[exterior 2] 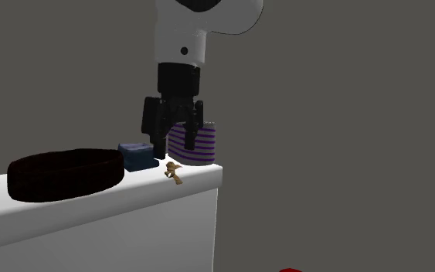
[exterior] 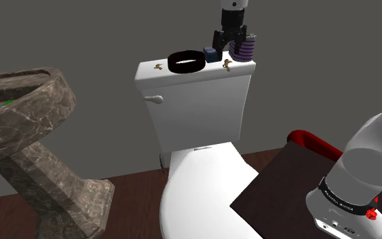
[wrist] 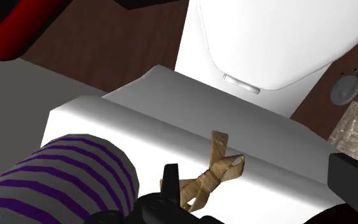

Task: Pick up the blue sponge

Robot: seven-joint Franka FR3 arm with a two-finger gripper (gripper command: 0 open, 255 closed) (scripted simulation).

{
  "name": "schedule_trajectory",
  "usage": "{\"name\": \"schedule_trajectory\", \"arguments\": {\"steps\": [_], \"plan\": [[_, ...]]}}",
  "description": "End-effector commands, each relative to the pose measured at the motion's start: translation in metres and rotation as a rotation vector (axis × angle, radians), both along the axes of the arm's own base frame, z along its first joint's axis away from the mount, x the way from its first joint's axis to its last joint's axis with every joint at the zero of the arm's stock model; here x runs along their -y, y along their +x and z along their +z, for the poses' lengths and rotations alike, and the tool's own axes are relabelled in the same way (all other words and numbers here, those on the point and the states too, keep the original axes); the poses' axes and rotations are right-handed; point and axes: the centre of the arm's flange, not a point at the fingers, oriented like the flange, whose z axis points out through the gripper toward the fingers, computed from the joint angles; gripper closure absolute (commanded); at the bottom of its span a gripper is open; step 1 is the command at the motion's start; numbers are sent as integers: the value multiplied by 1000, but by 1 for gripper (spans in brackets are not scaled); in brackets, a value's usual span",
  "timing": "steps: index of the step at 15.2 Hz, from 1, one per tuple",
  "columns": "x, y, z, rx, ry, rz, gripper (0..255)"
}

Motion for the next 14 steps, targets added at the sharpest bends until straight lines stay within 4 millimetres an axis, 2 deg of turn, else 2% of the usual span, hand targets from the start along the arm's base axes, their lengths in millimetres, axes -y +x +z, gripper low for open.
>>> {"name": "schedule_trajectory", "arguments": {"steps": [1,12,14], "plan": [[8,25,6,5,6,-20,0],[61,154,35,30,37,-129,0],[62,157,31,31,38,-132,0]]}}
